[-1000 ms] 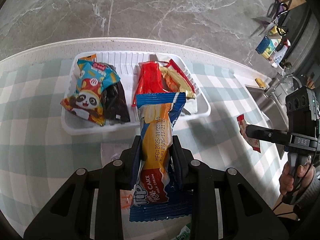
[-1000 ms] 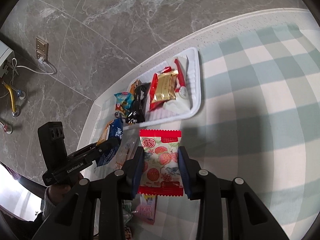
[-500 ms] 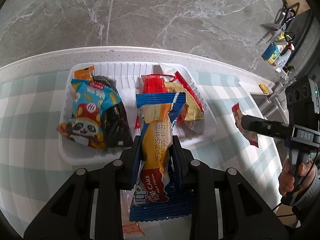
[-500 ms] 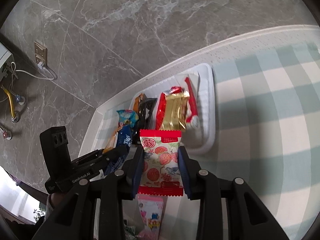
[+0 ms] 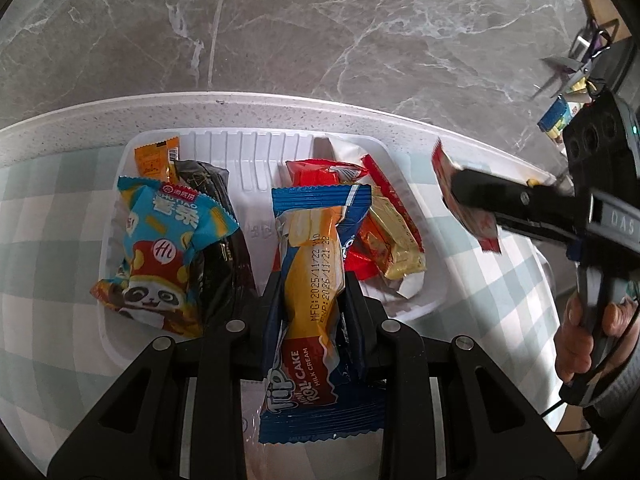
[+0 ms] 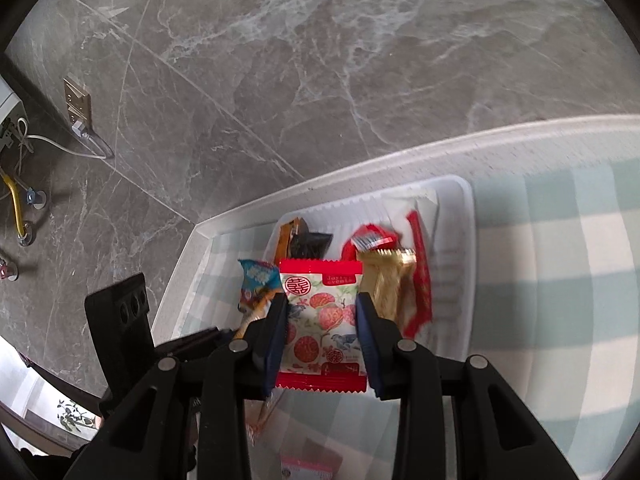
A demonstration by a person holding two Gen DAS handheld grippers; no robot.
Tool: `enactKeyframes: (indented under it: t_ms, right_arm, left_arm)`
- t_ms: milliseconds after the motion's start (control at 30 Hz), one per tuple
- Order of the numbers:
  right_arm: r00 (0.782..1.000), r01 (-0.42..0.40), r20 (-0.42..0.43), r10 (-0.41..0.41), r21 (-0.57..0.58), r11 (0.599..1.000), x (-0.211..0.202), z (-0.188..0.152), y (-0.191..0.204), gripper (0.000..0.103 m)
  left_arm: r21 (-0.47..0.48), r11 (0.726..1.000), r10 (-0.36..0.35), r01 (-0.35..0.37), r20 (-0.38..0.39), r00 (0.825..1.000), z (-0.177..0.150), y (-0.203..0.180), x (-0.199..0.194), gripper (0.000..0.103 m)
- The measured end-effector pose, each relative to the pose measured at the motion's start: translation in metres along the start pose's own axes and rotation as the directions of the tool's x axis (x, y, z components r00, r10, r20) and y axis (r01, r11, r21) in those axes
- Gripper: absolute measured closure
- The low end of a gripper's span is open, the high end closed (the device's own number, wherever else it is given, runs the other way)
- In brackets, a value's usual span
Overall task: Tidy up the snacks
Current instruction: 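Carry the blue cake bar and red biscuit packet over the white tray, then release the blue cake bar and red biscuit packet into the tray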
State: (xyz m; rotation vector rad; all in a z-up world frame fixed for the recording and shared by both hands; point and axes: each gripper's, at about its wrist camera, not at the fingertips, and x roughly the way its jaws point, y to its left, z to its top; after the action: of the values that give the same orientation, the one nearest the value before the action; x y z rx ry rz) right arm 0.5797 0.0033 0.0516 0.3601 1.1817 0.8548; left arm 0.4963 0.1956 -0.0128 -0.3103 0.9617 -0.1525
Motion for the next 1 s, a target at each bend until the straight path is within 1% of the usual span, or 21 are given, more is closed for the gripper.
enactKeyframes:
  t_ms: [133, 467, 800, 1000]
  right_arm:
    - [1.000, -0.001, -0.012, 0.001, -0.020, 1.000, 0.015, 0.017, 0.003, 0.066]
    - [0.998, 0.011, -0.057, -0.015, -0.078, 0.997, 0.054, 0.045, 0.010, 0.066]
    - [0.993, 0.024, -0.109, -0.037, -0.124, 0.992, 0.090, 0.056, 0.018, 0.066]
    - [0.990, 0.054, -0.119, -0.075, -0.166, 0.985, 0.106, 0.060, 0.023, 0.064]
  left_arm:
    - [-0.008, 1.000, 0.002, -0.002, -0.005, 1.000, 0.003, 0.003, 0.008, 0.076]
    - [-0.006, 1.000, 0.007, -0.007, -0.018, 1.000, 0.006, 0.007, 0.026, 0.076]
    - [0.002, 1.000, 0.014, -0.014, -0.010, 1.000, 0.007, 0.006, 0.035, 0.076]
    - [0.007, 1.000, 0.024, -0.024, -0.009, 1.000, 0.008, 0.006, 0.040, 0.076]
